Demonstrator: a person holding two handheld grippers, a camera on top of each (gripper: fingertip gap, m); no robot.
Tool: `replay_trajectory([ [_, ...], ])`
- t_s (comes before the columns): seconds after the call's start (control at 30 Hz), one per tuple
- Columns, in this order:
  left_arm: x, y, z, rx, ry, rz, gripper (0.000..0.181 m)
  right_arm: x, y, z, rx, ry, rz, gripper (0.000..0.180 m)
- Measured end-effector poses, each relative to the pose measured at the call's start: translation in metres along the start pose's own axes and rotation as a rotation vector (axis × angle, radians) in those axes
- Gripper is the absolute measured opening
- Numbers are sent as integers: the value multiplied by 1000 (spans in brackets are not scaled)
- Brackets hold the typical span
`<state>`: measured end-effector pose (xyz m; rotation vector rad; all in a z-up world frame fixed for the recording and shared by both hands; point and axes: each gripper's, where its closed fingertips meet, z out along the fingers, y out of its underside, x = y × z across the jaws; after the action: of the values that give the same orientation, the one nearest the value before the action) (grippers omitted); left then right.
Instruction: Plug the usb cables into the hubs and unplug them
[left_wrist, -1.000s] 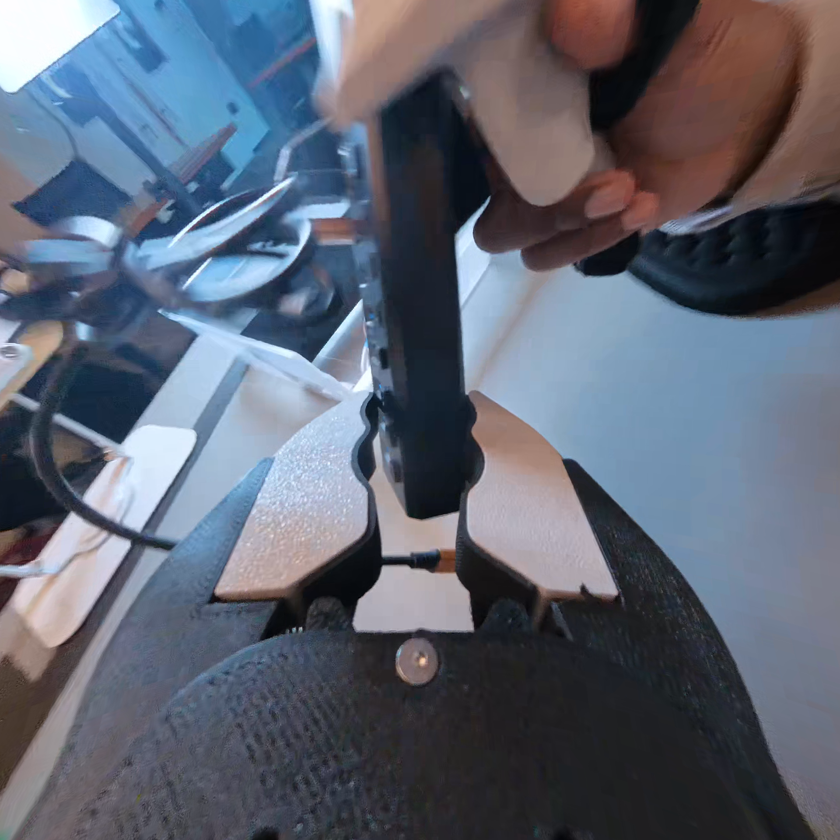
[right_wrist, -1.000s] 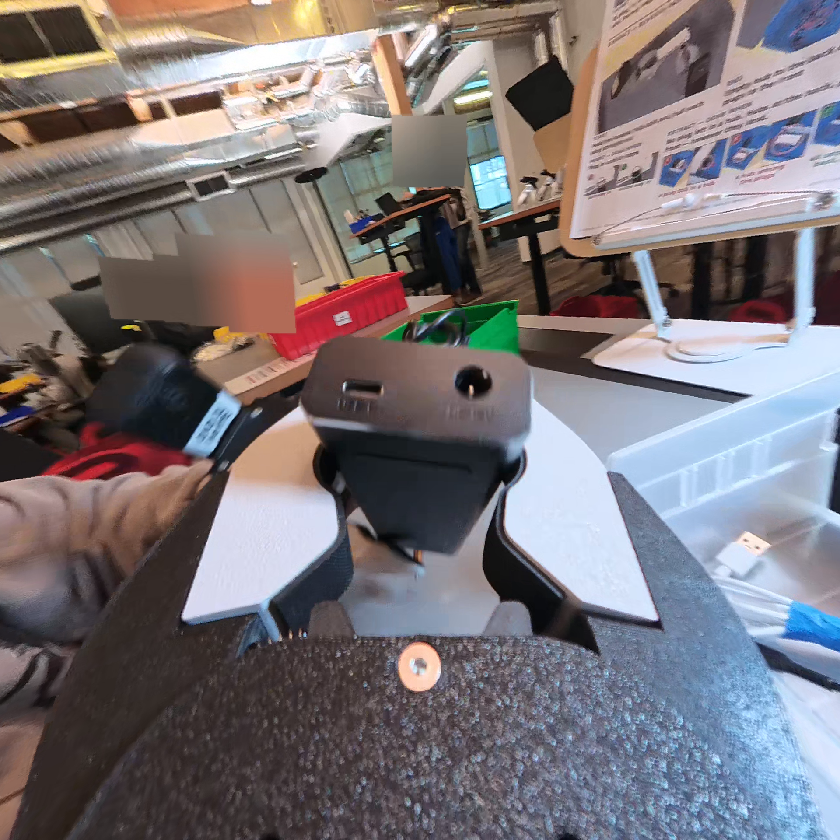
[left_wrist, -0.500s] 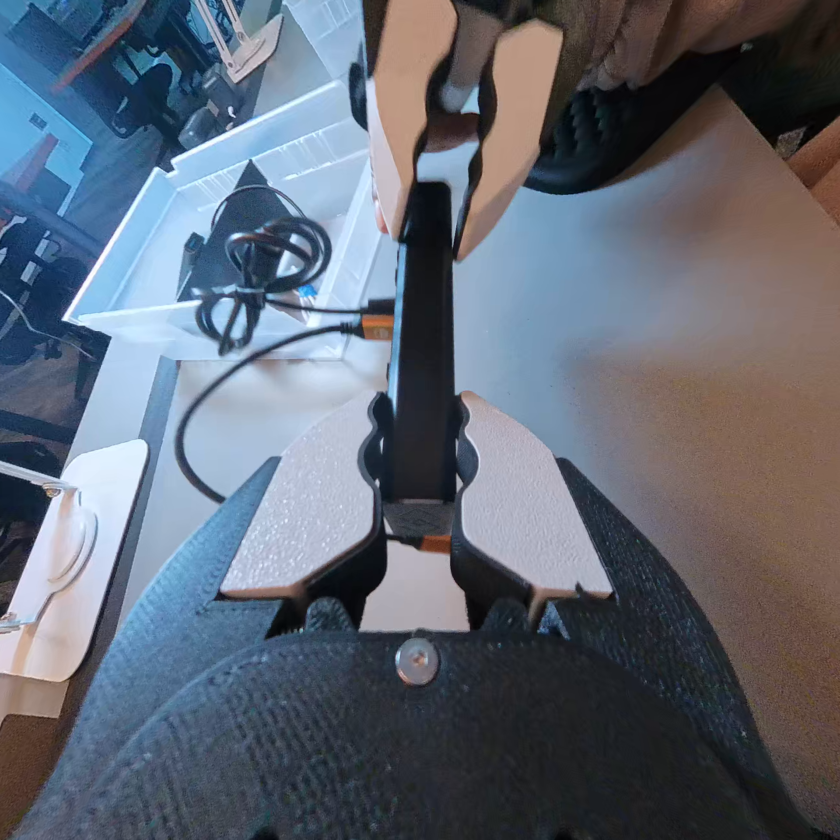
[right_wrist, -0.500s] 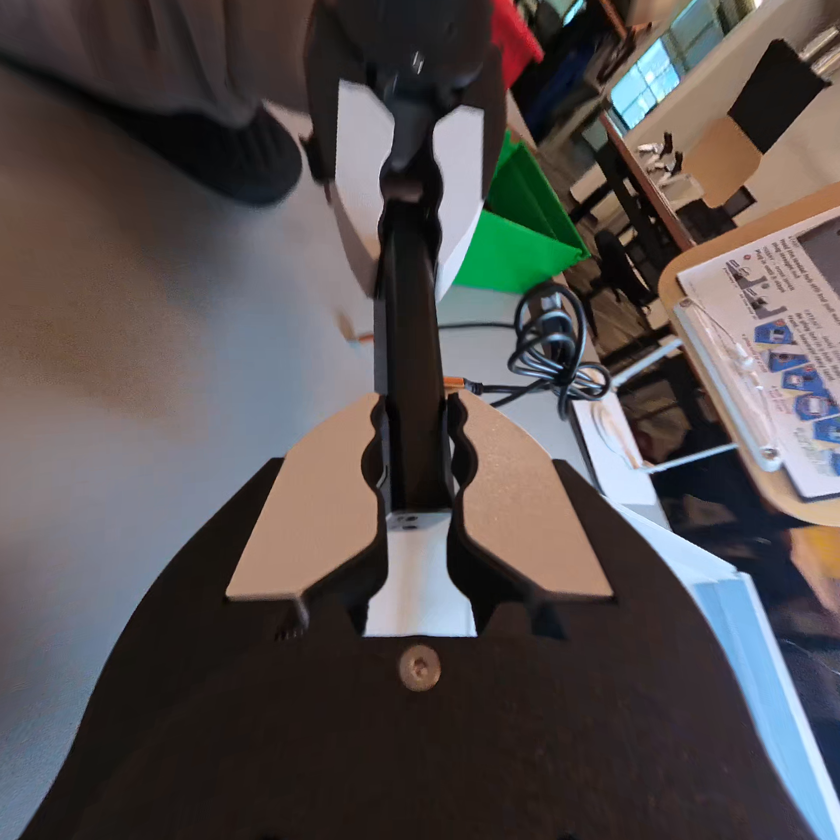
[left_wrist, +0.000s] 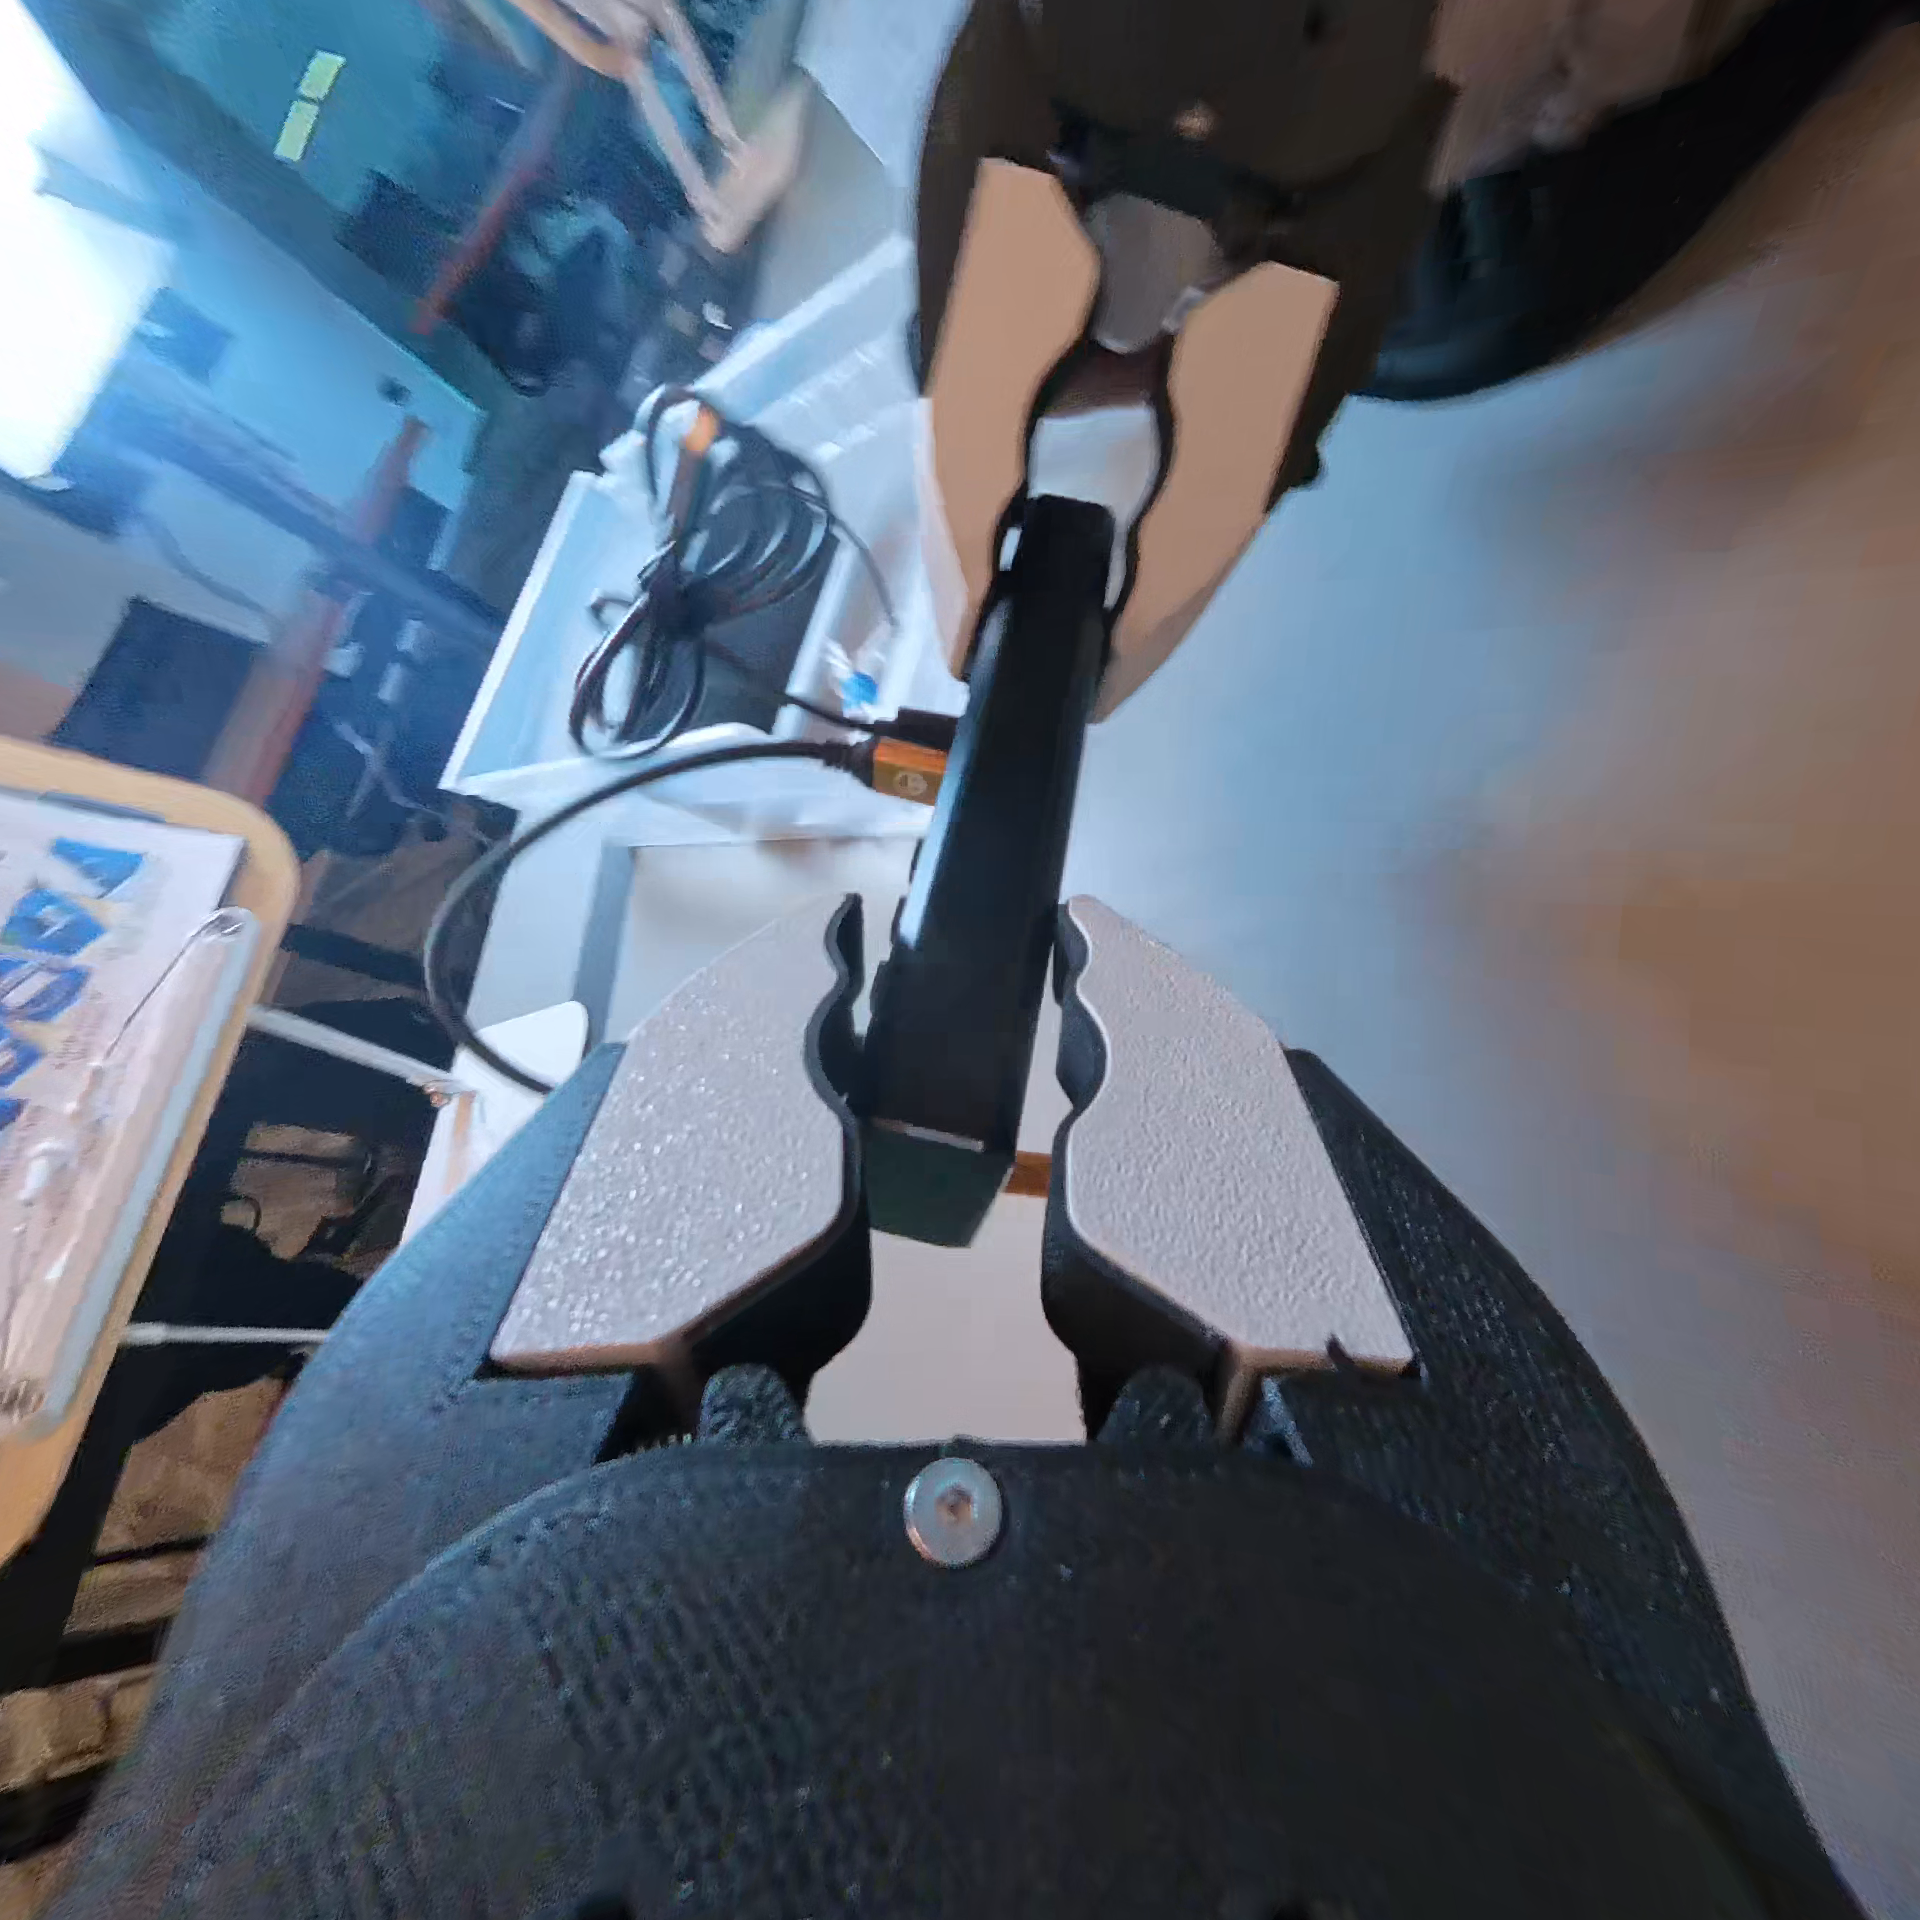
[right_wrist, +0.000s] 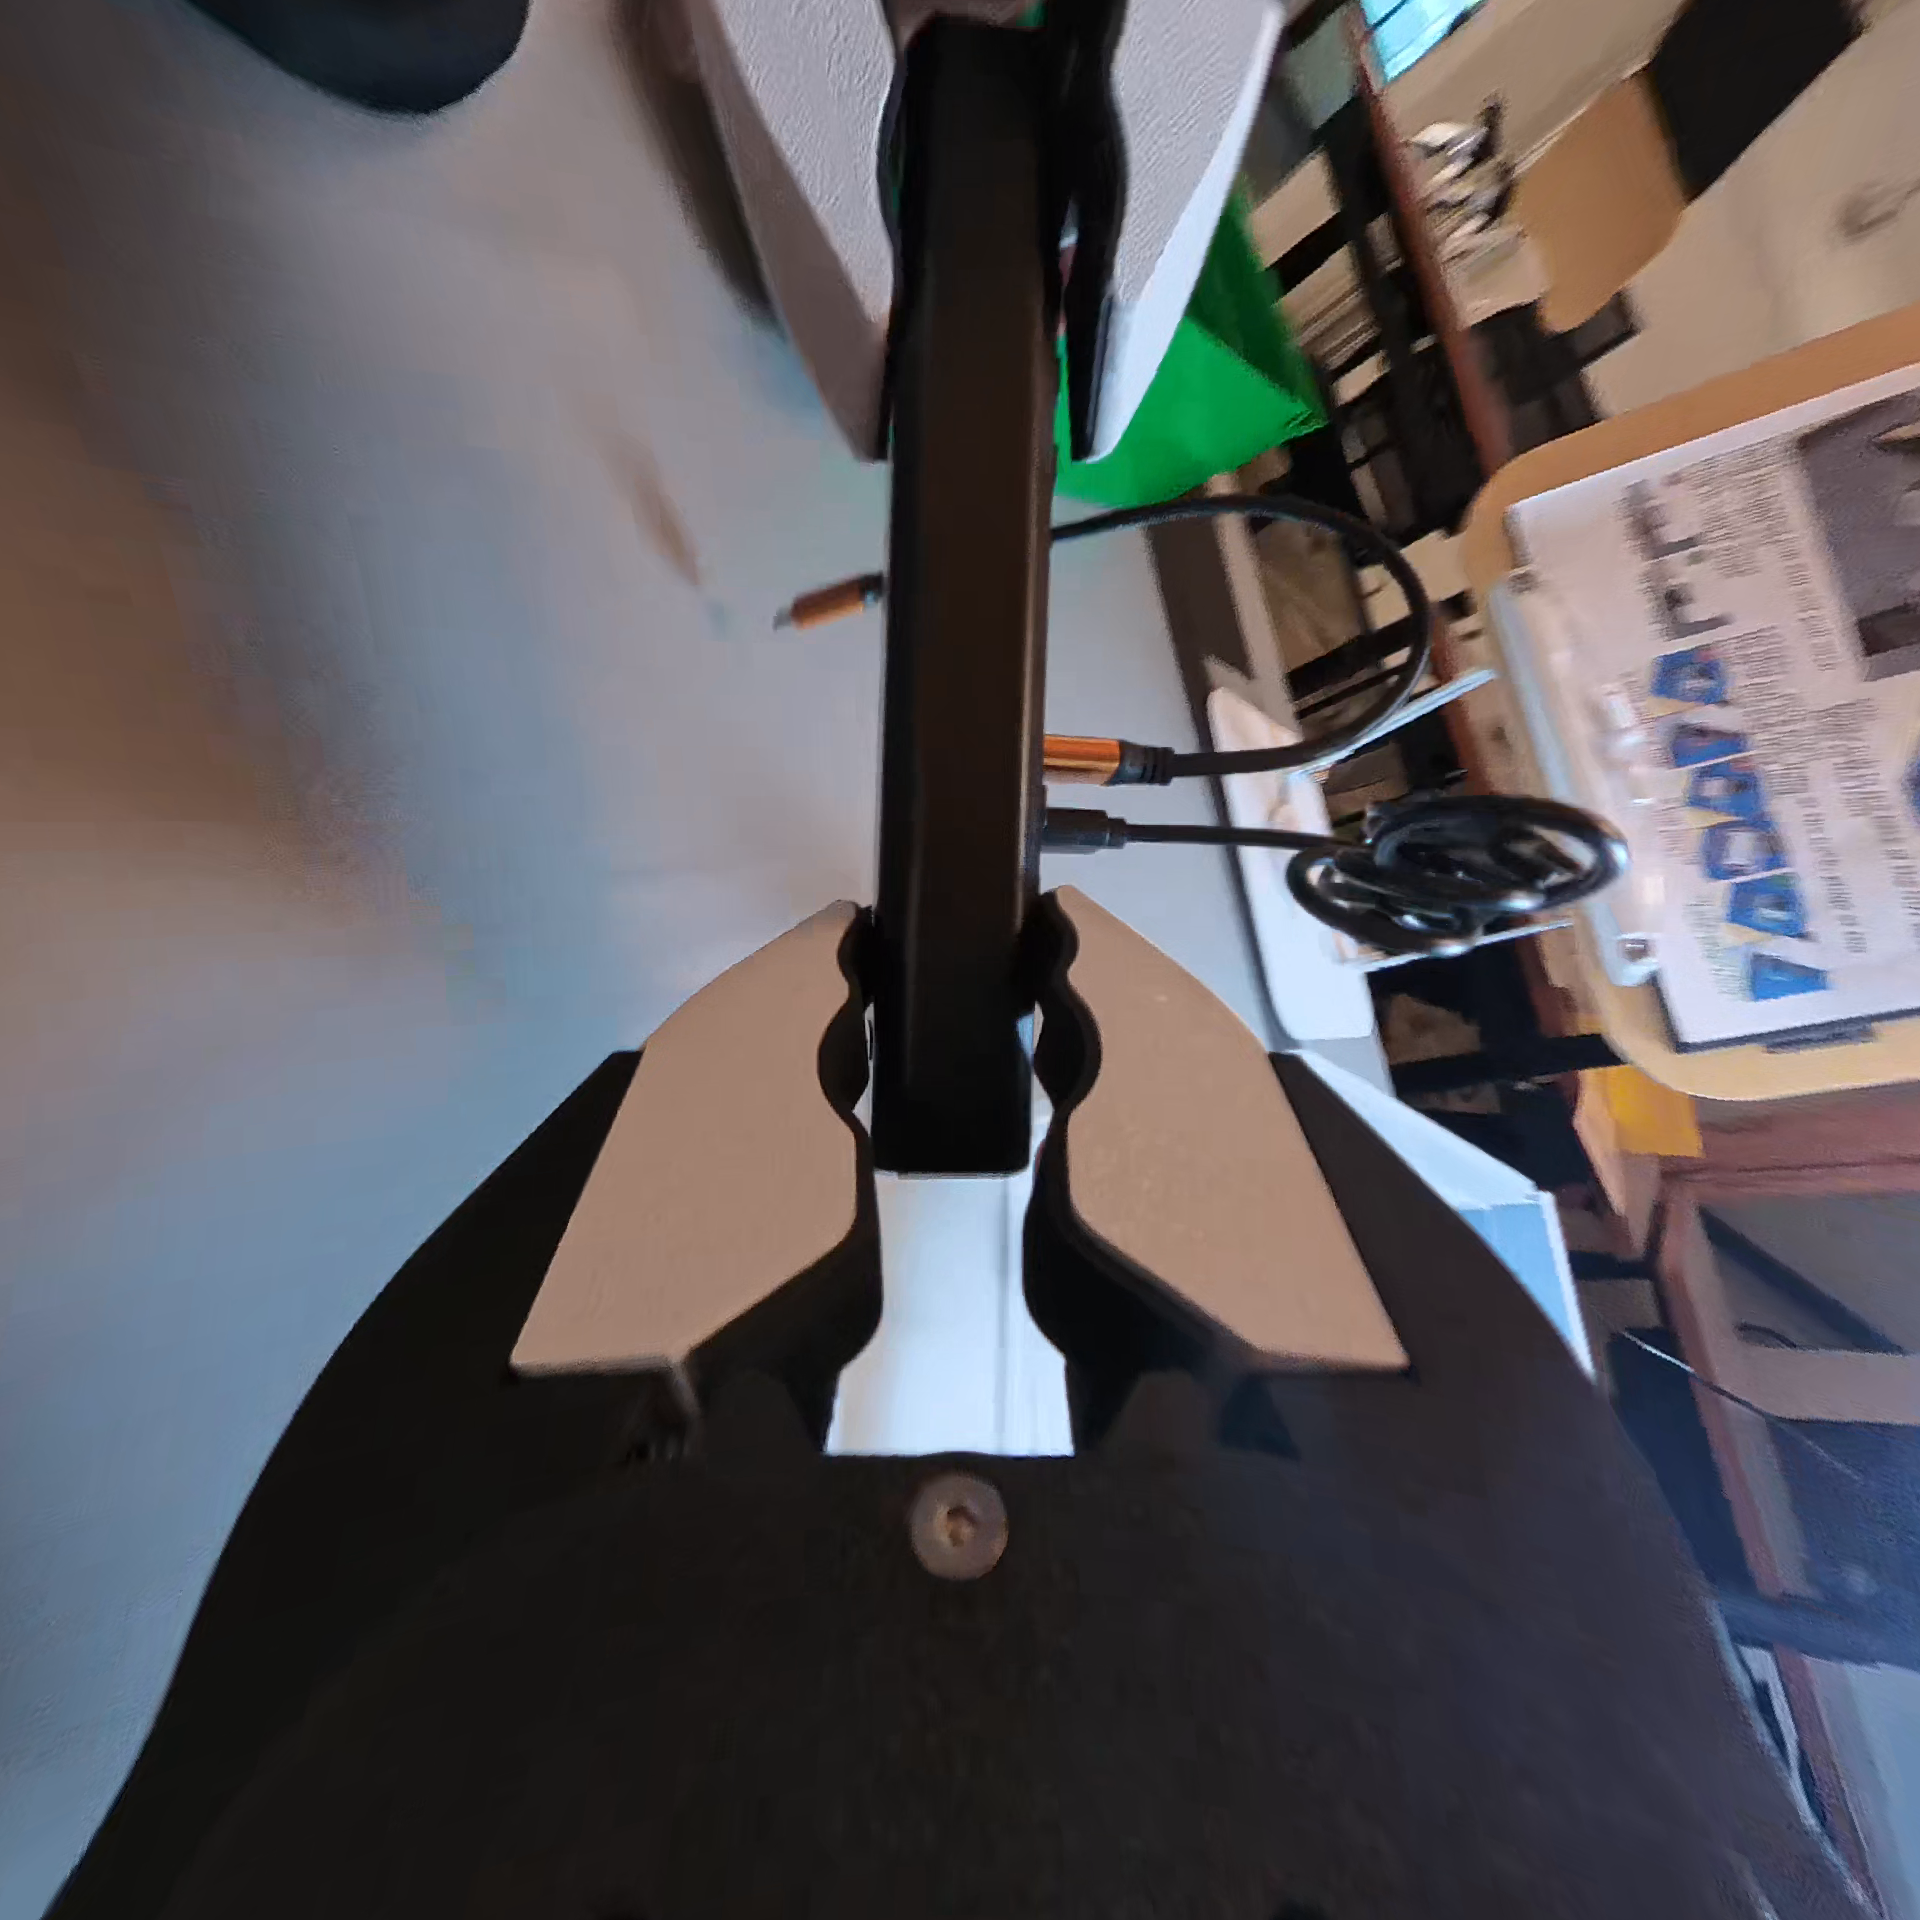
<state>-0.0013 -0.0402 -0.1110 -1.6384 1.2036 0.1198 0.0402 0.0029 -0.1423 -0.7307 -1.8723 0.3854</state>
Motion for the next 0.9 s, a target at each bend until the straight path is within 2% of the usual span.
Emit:
replay_trajectory([
  [0.03,-9,-3,-3,33,-39,-42,39,8,-5,-3,28,46,2,28],
  [0.13,-47,-11,-20,217,-173,-276,60,33,-15,-16,77,218,-66,28],
  [0.2,-70,-12,-32,384,-221,-514,57,48,-19,-26,96,318,-105,28],
  [0.3,-61,-24,-28,597,3,-827,67,66,-30,-46,166,447,-128,28],
  [0.37,-39,-41,-9,641,153,-898,79,71,-42,-58,233,494,-130,28],
  [0.43,-22,-70,4,704,253,-903,89,66,-54,-61,280,500,-144,28],
  [0.5,-26,-93,6,771,201,-892,91,54,-58,-54,275,480,-184,28],
  [0.53,-33,-93,7,776,145,-901,76,50,-58,-50,264,492,-208,28],
  [0.57,-35,-91,8,775,121,-893,72,47,-59,-48,266,499,-221,28],
  [0.7,-31,-76,10,698,80,-832,71,39,-51,-34,241,427,-193,30],
  [0.8,-31,-71,2,633,34,-685,71,24,-52,-28,282,268,-72,35],
  [0.9,-36,-58,-12,581,-14,-583,71,14,-45,-32,324,24,159,37],
])
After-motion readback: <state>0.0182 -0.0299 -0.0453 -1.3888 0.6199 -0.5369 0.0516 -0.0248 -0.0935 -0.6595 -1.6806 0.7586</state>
